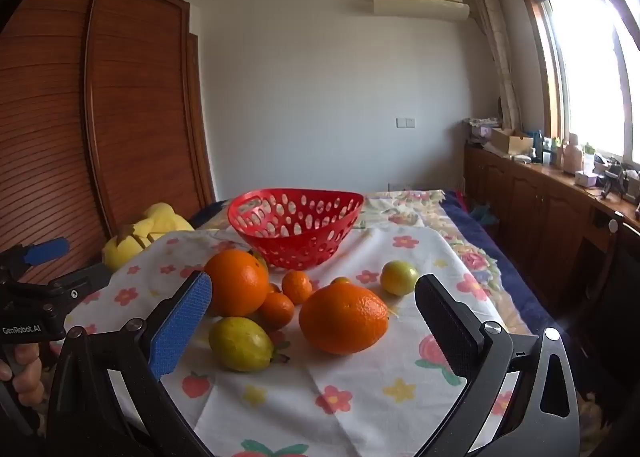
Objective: Organize fruits
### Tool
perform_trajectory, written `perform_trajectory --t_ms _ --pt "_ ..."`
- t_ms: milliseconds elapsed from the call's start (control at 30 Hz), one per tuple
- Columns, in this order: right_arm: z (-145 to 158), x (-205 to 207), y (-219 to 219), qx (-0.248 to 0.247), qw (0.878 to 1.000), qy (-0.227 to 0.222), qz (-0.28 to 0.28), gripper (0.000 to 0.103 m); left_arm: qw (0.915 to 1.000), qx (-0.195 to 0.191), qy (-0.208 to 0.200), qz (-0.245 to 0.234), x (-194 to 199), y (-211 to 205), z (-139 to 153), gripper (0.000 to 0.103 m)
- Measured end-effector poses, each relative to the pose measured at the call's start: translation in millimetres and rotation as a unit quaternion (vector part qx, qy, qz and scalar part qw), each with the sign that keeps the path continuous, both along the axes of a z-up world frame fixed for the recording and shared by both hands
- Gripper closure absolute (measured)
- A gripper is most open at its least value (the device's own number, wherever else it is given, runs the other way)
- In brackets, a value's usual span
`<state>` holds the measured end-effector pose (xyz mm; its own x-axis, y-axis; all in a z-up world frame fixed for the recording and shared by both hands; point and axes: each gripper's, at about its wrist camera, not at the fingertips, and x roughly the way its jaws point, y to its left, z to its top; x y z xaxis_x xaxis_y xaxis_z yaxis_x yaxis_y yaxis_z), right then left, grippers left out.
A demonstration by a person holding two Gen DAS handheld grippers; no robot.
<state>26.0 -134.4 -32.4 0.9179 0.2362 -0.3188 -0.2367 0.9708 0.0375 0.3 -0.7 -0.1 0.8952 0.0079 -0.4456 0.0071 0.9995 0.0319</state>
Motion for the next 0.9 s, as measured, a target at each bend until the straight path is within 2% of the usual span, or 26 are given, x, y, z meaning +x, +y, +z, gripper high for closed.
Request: perform_trajectory --t_ms 900 --pt "3 -3 3 -0.005 1.0 0.001 -0.002 0.0 0.9999 0.003 -0.013 -0.007 -9 2 12 0.0"
